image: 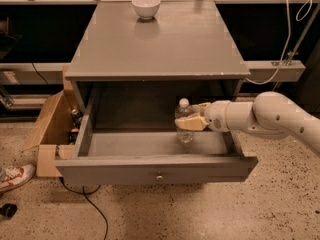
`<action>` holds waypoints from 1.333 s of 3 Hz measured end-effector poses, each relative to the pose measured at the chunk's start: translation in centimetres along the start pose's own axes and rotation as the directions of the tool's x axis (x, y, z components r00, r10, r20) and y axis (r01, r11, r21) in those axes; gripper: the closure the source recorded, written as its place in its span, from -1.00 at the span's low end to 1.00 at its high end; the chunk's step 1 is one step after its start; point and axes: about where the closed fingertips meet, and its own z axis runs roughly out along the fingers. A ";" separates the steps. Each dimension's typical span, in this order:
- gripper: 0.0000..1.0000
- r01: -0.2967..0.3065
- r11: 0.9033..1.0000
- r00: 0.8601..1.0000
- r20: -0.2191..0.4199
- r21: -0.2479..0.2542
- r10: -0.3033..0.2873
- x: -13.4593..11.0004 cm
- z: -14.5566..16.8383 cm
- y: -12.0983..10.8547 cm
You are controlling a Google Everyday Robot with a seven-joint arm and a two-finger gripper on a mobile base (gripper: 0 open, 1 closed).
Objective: Pick water bottle from top drawer and place on counter
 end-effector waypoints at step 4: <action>1.00 0.076 0.995 0.986 0.146 0.068 -0.085 -4.6 -12.1 -1.4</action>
Offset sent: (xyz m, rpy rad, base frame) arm -0.0138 -0.0247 0.0435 0.1799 -0.0559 0.0493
